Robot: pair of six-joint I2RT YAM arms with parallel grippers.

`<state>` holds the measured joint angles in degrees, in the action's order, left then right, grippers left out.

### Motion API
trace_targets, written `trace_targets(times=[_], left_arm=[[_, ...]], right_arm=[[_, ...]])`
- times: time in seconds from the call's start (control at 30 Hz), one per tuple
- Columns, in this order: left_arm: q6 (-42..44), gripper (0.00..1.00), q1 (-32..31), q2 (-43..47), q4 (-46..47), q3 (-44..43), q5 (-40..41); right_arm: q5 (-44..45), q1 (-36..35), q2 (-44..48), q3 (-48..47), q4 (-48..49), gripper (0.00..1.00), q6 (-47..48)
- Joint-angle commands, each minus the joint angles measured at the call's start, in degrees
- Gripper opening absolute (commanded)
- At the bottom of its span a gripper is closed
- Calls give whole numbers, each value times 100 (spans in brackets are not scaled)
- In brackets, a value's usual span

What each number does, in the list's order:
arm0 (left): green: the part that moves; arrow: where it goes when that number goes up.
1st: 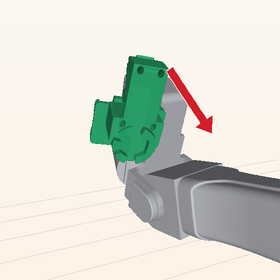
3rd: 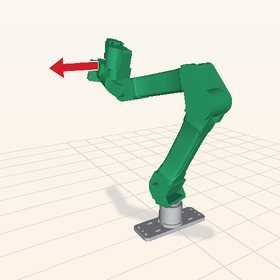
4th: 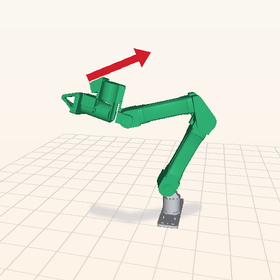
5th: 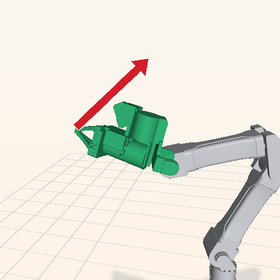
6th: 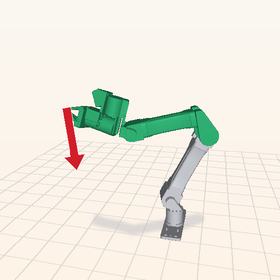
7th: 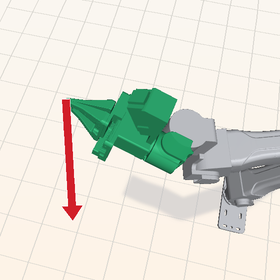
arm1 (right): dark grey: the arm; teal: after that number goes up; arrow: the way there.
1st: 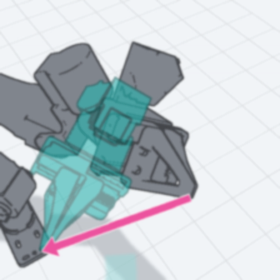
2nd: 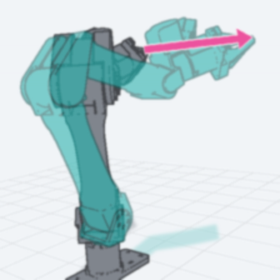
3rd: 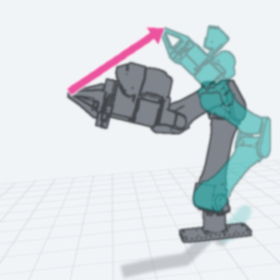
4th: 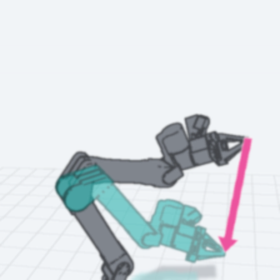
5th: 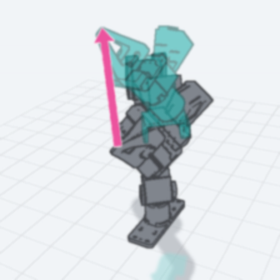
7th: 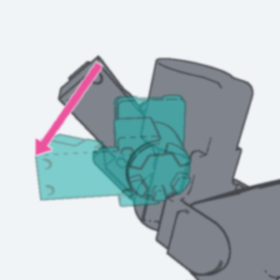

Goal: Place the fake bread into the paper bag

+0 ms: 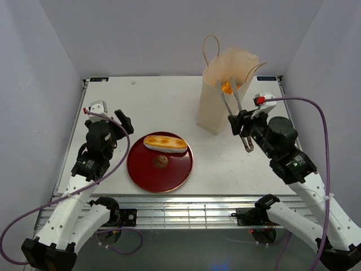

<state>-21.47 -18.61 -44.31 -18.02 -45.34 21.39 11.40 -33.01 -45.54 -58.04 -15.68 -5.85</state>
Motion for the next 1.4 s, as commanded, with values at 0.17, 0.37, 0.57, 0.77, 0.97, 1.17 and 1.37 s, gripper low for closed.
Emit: trace_targets(times=[0.17, 0.37, 0.57, 0.77, 0.97, 1.17, 1.37], left_arm=[[-6, 98, -29, 19, -35, -10, -56], [3, 98, -29, 19, -26, -1, -82], [3, 98, -29, 37, -35, -1, -100], [3, 98, -29, 37, -35, -10, -117], [3, 98, -29, 63, -35, -10, -117], [3, 98, -29, 81, -35, -10, -152], [-6, 98, -29, 72, -26, -10, -170]], right_arm=[[581, 14, 704, 820, 645, 55, -267], [1451, 23, 1126, 1699, 716, 56, -750], [1839, 23, 1153, 2261, 716, 56, -1181], [1744, 23, 766, 2604, 952, 57, -1577], [1041, 23, 836, 2895, 1918, 57, -1016], [847, 23, 625, 2719, 1806, 57, -813], [724, 32, 485, 2903, 1692, 56, -1067]])
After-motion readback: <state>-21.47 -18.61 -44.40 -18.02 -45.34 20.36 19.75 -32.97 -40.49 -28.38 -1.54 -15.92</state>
